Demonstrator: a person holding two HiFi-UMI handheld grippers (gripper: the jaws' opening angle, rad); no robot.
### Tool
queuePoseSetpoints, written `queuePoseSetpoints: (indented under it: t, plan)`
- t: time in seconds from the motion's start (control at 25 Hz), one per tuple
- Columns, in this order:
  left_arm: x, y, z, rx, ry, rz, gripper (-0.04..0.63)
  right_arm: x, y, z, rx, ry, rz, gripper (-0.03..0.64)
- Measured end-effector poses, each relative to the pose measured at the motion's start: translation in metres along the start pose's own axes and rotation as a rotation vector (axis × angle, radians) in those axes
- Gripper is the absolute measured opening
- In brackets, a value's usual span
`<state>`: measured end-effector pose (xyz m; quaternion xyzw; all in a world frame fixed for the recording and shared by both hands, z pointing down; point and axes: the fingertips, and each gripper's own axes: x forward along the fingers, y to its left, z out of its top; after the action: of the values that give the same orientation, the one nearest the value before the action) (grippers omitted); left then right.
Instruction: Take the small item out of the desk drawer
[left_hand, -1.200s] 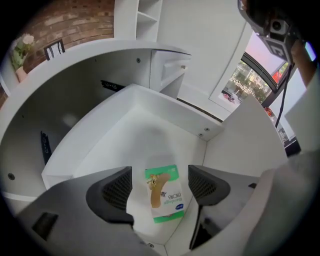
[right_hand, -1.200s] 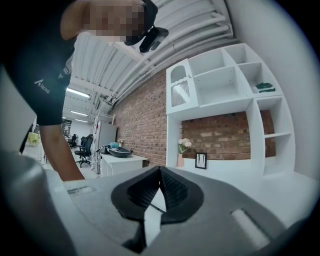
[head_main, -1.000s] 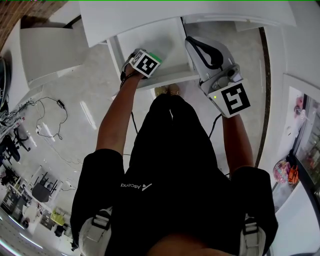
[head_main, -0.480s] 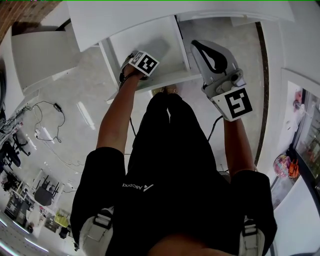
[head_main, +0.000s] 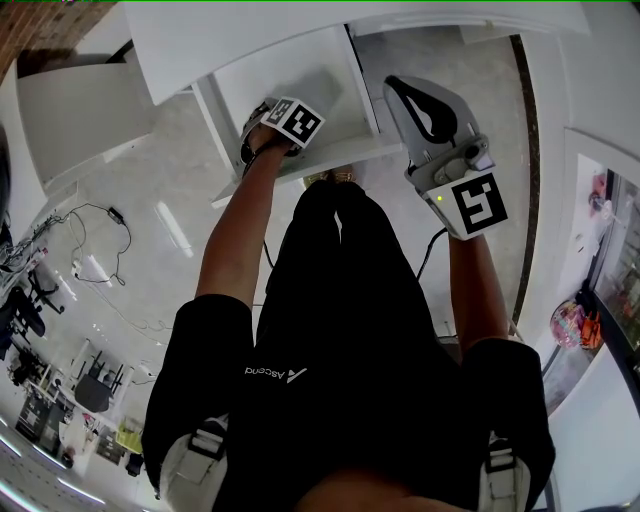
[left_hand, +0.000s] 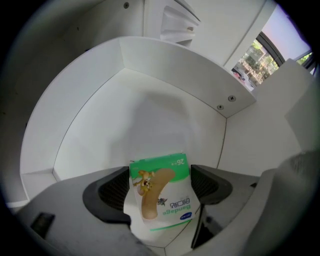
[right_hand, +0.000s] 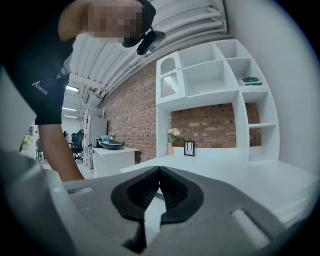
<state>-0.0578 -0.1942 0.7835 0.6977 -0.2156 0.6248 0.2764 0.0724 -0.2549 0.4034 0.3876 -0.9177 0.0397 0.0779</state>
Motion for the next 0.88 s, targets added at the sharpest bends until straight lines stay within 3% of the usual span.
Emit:
queuePoseSetpoints:
  t: [0.12, 0.36, 0.88]
  plan:
    - [0.004, 0.000, -0.001, 0.015, 0.028, 0.020, 0.382, -0.001, -0.001, -0.002, 0.001, 0.002, -0.005, 0.002]
    - [0.001, 0.002, 0.000, 0.001, 0.007, 0.008, 0.370, -0.003, -0.002, -0.005, 0.005, 0.012, -0.014, 0.002]
    - [-0.033, 0.000, 0.014, -0.038, -0.141, -0.052, 0.350, -0.002, 0.001, 0.000, 0.012, -0.002, -0.017, 0.002]
